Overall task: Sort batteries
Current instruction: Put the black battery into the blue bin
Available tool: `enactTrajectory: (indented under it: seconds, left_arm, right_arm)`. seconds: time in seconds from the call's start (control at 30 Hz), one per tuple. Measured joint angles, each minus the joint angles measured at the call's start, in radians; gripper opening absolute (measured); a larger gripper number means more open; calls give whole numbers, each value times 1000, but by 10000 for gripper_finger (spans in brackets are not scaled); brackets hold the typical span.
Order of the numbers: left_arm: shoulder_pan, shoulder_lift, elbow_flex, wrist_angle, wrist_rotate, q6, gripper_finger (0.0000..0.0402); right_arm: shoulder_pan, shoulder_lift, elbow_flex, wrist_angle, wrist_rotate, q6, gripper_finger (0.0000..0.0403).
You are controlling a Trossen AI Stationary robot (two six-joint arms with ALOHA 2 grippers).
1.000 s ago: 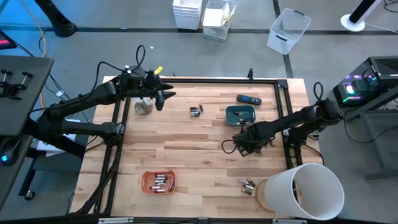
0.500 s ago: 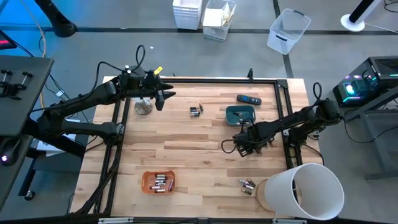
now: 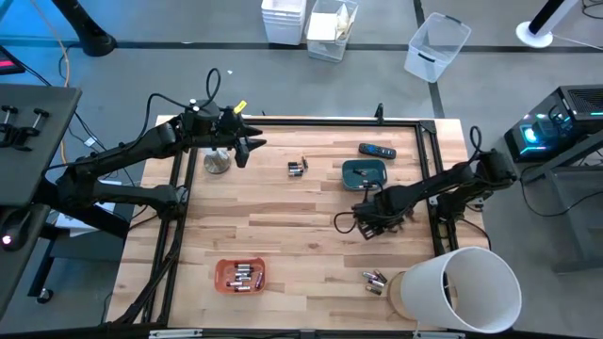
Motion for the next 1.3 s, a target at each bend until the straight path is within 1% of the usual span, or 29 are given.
enactTrajectory:
  seconds: [0.13,0.2,0.27,0.37,0.53,0.63,0.73,0.83,0.9,1.0,1.07,1.3]
  left_arm:
    - [0,0,0,-4,0,0,170]
    - [0,0,0,-11,0,0,170]
    - [0,0,0,-14,0,0,170]
    - [0,0,0,-15,0,0,170]
    - [0,0,0,-15,0,0,170]
    - [0,0,0,-16,0,8,170]
    - [0,0,0,-20,0,7,170]
    - [0,0,0,-26,0,7,170]
    - [0,0,0,-30,0,7,170]
    - [0,0,0,-41,0,1,170]
    - [0,0,0,-43,0,0,170]
    - [0,0,0,-39,0,6,170]
  right_arm:
    - [0,17,3,2,-6,-17,83]
    - [0,17,2,2,2,-21,71]
    - [0,17,2,2,8,-36,69]
    - [0,19,14,-8,15,-91,84]
    - [0,20,57,-79,37,-227,138]
    - [1,20,81,-120,25,-316,168]
    - [20,19,97,-144,-14,-385,187]
    - [54,19,101,-127,-75,-433,193]
    - [88,19,100,-126,-93,-454,193]
    - [127,19,95,-130,-94,-454,193]
    - [139,19,90,-126,-75,-432,193]
    - [144,19,22,-103,-61,-403,193]
